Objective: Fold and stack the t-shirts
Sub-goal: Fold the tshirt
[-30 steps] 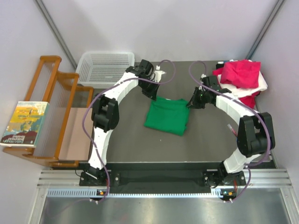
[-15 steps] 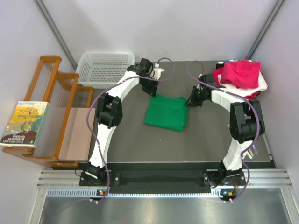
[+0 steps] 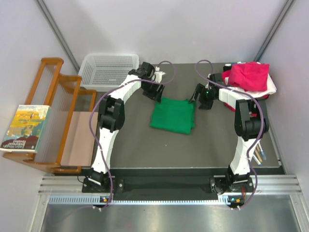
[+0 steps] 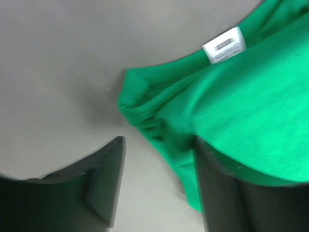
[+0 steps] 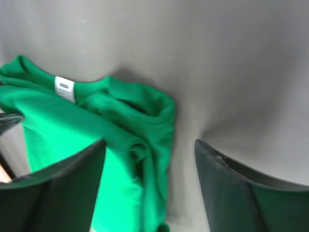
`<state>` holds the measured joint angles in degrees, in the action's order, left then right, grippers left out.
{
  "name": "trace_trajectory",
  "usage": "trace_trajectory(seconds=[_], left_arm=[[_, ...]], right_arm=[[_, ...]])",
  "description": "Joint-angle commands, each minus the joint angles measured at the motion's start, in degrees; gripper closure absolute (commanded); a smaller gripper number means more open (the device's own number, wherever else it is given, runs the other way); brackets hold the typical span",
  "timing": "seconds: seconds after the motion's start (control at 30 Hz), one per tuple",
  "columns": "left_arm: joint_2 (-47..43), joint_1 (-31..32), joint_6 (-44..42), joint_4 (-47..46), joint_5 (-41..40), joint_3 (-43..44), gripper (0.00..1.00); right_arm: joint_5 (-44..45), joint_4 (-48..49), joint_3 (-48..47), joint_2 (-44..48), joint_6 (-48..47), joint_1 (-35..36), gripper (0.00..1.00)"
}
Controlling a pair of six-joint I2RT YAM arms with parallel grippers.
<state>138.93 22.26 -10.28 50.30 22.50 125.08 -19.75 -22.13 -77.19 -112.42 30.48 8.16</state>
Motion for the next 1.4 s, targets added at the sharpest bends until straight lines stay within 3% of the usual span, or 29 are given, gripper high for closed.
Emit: trace_trajectory(seconds=[0.0, 0.23, 0.33, 0.6, 0.7, 0.8, 0.97, 1.2, 1.37], left_arm=[[-5.1, -2.7, 1.1, -3.2, -1.3, -1.9, 0.22], [-14.9, -8.2, 3.8, -3.9, -2.1, -2.1, 0.12], [-21.4, -10.2, 5.1, -3.8, -0.4, -4.0, 0.11], [-43.0, -13.9, 3.2, -7.6, 6.1, -25.6, 0.09], [-47.2, -13.7, 0.7, -7.6, 7.6, -32.1, 0.09], [-49.5, -13.6, -0.9, -8.6, 5.8, -37.6, 0.09], [-50.2, -13.6, -3.9, -6.0, 3.5, -40.0, 0.1], [-51.5, -13.6, -5.9, -4.7, 3.2, -39.6, 0.1], [-52.2, -13.6, -6.8, -4.6, 2.5, -39.8, 0.1]], right_arm=[[-0.7, -0.5, -3.5, -0.3, -0.7, -1.3, 0.22], [2.3, -3.3, -4.2, 6.8, -0.4, -2.0, 0.15], [-0.8, -2.6, -1.8, 13.1, 1.3, -1.7, 0.14], [-14.2, 4.4, 11.8, 28.6, 8.1, 2.7, 0.11], [-23.0, 12.4, 18.3, 27.1, 13.1, 6.2, 0.09], [-24.3, 18.3, 22.7, 23.6, 16.1, 11.0, 0.09], [-25.3, 26.6, 26.0, 18.0, 20.5, 13.0, 0.09], [-19.0, 19.2, 24.0, 12.3, 17.2, 13.1, 0.1], [-15.9, 10.9, 20.7, 14.3, 15.2, 13.0, 0.1]])
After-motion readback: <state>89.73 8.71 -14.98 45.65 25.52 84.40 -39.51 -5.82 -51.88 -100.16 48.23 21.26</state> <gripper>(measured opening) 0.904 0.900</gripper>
